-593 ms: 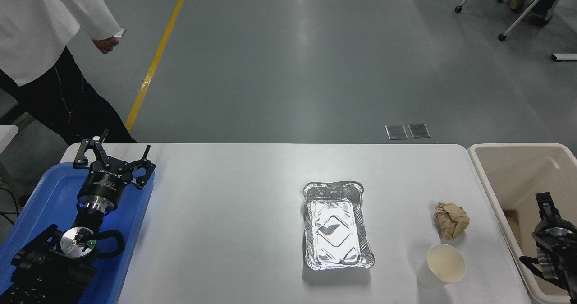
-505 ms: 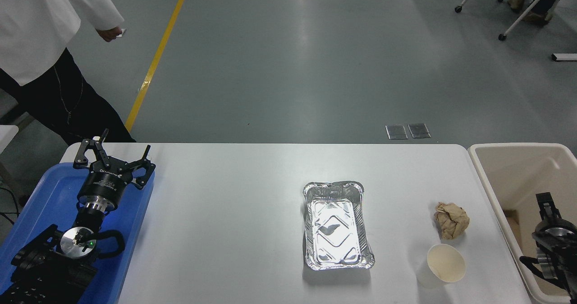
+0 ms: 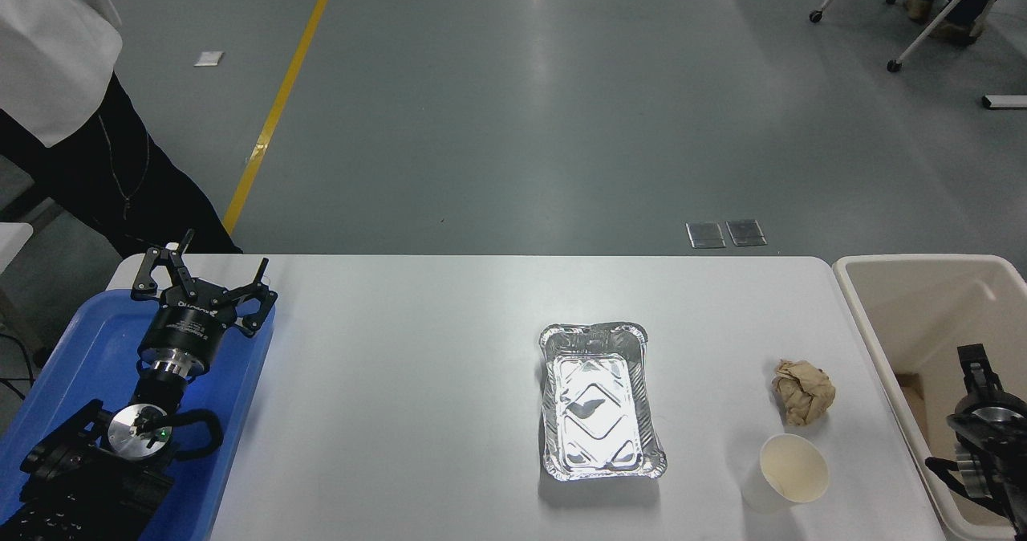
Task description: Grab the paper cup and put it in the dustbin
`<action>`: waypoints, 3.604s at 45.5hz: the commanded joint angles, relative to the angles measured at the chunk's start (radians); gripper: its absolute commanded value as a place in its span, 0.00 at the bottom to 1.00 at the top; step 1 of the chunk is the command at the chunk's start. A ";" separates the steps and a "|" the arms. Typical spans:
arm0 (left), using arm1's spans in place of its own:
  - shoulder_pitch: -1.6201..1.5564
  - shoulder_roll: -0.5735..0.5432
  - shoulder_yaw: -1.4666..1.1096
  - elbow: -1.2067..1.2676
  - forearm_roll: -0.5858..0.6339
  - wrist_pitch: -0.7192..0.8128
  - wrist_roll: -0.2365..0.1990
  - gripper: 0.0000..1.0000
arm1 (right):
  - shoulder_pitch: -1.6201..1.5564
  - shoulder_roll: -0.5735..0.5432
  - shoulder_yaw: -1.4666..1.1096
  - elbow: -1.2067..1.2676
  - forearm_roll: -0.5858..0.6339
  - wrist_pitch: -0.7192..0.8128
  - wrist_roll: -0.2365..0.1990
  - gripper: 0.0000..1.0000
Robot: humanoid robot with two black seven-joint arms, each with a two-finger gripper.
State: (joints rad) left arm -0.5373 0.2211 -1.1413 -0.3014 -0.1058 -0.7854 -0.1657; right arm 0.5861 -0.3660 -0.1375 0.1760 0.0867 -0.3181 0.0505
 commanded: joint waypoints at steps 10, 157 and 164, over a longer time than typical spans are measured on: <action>-0.001 0.000 0.000 -0.001 0.000 0.000 0.000 0.99 | 0.031 -0.008 -0.017 0.000 -0.002 0.016 -0.005 1.00; 0.000 0.001 0.002 -0.001 0.002 0.000 0.002 0.99 | 1.214 -0.588 -1.220 1.496 -0.357 0.547 -0.026 1.00; 0.000 0.001 0.002 -0.001 0.002 0.000 0.002 0.99 | 1.089 -0.587 -1.127 1.494 -0.341 0.468 -0.026 1.00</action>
State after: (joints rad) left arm -0.5369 0.2225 -1.1398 -0.3022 -0.1042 -0.7854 -0.1638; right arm 1.9217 -0.9224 -1.3689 1.6762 -0.2670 0.3046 0.0243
